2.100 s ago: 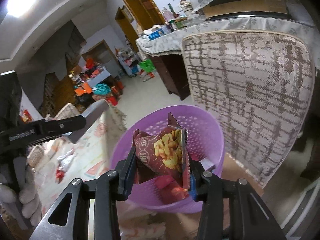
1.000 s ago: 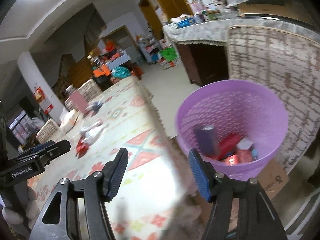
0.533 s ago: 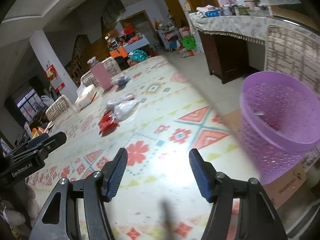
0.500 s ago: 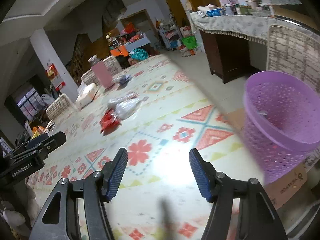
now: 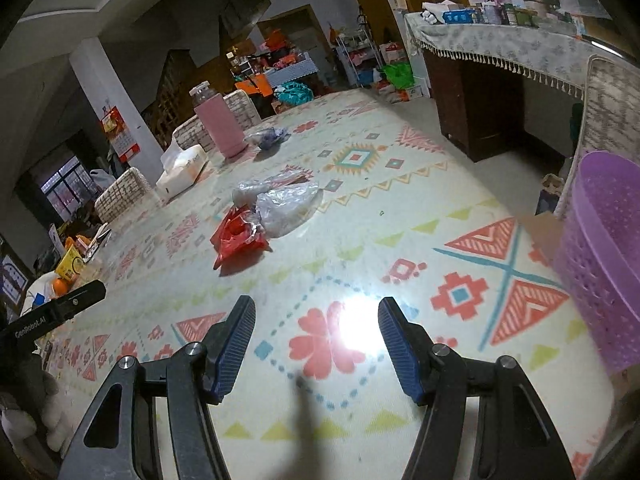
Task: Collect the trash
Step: 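Move both tools back over the table toward the red wrapper and plastic bags, then lower the left tool onto the red plastic wrapper and close it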
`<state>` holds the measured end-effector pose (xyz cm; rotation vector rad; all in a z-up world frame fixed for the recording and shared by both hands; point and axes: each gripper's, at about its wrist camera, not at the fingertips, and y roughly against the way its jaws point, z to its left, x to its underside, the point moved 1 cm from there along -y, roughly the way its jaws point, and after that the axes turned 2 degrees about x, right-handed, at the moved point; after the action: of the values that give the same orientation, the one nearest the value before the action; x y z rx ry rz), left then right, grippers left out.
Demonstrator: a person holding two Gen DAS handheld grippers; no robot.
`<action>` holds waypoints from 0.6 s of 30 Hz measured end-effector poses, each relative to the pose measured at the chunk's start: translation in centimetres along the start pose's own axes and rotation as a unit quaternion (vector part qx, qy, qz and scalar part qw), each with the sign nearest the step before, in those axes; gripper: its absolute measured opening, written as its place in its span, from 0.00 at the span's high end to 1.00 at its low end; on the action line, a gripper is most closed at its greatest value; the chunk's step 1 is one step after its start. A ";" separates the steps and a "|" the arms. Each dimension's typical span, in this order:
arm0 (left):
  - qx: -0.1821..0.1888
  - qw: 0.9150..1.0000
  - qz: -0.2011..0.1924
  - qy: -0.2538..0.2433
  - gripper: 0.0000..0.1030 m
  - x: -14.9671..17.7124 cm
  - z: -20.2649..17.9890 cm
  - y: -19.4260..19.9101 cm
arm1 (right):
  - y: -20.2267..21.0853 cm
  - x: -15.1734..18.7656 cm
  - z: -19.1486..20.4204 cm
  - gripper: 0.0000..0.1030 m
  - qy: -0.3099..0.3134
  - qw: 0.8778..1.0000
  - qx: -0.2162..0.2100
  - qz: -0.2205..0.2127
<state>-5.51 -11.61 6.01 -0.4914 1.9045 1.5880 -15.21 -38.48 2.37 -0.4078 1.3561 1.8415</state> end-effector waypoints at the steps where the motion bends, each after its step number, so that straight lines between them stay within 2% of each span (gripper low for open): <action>1: 0.003 1.000 0.004 0.000 0.19 -0.2 -0.1 -0.4 | 0.1 -0.1 -0.1 0.34 -0.003 1.000 -0.005 -0.005; 11: 0.037 0.997 0.052 -0.050 0.19 -3.2 -6.8 -6.0 | 0.3 -0.2 -0.9 0.28 -0.025 0.999 -0.042 -0.020; 18: 0.017 0.992 0.075 -0.096 0.19 -4.7 -11.0 -10.8 | 0.7 -0.3 -0.8 0.28 -0.022 0.998 -0.055 -0.034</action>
<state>2.48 -25.06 2.16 -0.1779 1.8539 1.6314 -15.73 -39.35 2.75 -0.4619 1.1997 1.8640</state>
